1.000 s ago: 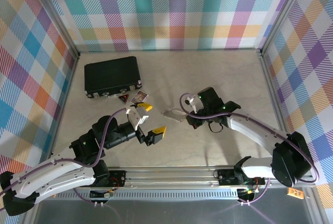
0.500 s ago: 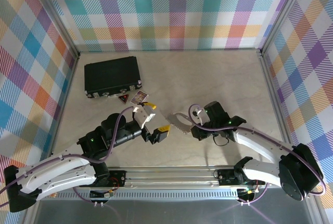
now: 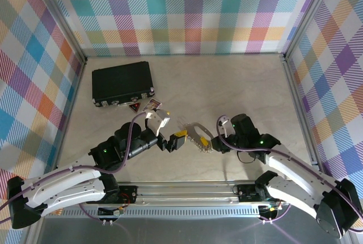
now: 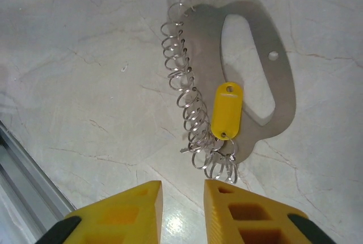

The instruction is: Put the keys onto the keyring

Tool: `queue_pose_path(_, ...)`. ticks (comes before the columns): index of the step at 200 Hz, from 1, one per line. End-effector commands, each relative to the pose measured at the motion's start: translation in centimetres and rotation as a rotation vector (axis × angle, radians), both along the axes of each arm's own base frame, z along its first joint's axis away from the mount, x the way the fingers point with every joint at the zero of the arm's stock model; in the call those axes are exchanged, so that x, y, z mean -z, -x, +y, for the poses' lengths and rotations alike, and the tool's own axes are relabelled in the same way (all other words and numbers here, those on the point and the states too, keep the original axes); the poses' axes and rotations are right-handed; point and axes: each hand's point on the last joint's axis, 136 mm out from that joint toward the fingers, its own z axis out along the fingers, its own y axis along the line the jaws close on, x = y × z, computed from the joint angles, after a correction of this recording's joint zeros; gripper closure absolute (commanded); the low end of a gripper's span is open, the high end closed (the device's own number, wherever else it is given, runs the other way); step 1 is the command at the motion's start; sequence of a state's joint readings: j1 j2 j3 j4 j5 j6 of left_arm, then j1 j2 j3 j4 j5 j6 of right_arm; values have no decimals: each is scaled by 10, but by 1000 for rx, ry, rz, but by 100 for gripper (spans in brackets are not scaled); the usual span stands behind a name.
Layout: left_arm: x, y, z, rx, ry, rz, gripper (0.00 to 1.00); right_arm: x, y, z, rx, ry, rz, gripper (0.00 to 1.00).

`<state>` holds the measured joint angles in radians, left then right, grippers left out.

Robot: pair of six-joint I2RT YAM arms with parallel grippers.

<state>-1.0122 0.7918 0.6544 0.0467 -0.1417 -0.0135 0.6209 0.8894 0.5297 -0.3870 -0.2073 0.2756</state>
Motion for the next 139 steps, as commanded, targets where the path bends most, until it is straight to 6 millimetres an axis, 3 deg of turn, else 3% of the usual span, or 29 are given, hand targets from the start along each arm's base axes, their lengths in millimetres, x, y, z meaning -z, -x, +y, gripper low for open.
queue_pose_path(1,1,-19,17,-150,36,9,0,-12,-3,-8,35,12,-40,73)
queue_pose_path(17,7,-29,29,-243,23,11,0,-27,-8,-13,61,15,-105,70)
queue_pose_path(69,22,-58,67,-450,-43,-3,0,-64,-29,-39,175,64,-318,45)
queue_pose_path(139,46,-87,113,-644,-75,2,0,-70,-50,-62,269,167,-401,24)
